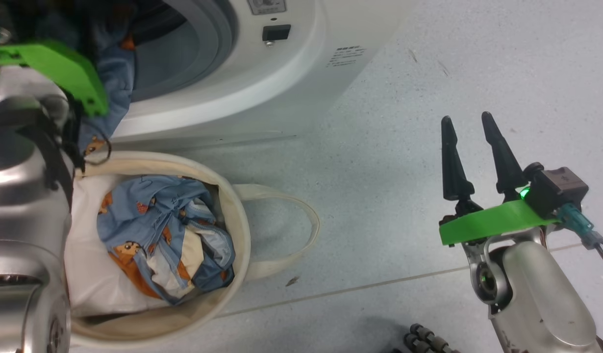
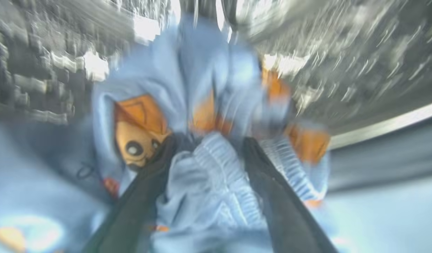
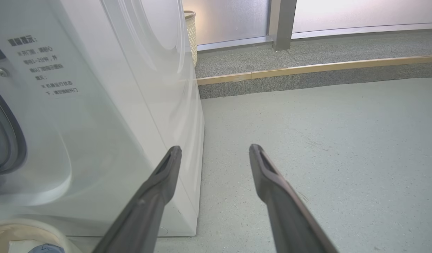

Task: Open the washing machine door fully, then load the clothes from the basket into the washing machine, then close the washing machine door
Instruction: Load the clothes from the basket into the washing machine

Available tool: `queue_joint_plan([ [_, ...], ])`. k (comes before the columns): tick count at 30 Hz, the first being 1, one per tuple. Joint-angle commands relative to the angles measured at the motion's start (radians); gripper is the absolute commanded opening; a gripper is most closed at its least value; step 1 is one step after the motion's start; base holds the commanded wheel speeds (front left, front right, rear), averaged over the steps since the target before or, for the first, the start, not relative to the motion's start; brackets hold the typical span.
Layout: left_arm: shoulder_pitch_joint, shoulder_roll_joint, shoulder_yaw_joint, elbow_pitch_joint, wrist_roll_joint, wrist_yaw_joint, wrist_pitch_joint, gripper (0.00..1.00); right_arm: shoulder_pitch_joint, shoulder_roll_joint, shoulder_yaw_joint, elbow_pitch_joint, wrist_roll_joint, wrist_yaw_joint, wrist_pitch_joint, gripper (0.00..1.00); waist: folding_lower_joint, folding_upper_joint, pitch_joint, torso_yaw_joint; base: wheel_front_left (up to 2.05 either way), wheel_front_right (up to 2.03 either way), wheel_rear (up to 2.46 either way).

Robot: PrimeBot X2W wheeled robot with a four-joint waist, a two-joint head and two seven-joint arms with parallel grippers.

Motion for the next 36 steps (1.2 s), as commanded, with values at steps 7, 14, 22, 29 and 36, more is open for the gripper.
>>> queue_joint_plan([
  [7,-0.054,0.037,-0.033,0.038,0.024,0.014,0.066,1.00,0.002,-0.001,0.035,-0.018,0.001,0.000,-0.012,1.00,0.0000,0.0000,-0.031,0.000,0.00,0.00,0.00],
  [14,-0.033,0.020,-0.032,0.036,-0.002,-0.031,-0.093,1.00,0.000,-0.002,0.041,-0.002,0.011,0.000,-0.012,1.00,0.0000,0.0000,-0.084,0.017,0.00,0.00,0.00],
  [22,0.075,-0.012,-0.030,-0.034,-0.036,-0.079,-0.127,1.00,0.001,-0.004,0.058,0.038,0.029,0.000,-0.012,1.00,0.0000,0.0000,-0.177,0.063,0.00,0.00,0.00],
  [29,0.254,-0.032,-0.016,-0.230,-0.070,-0.109,-0.128,1.00,0.008,-0.011,0.079,0.059,0.042,0.000,-0.012,1.00,0.0000,0.0000,-0.257,0.111,0.00,0.00,0.00],
  [36,0.499,-0.055,0.025,-0.468,-0.115,-0.118,-0.128,1.00,0.039,-0.024,0.102,0.077,0.060,0.000,-0.012,1.00,0.0000,0.0000,-0.358,0.156,0.00,0.00,0.00],
])
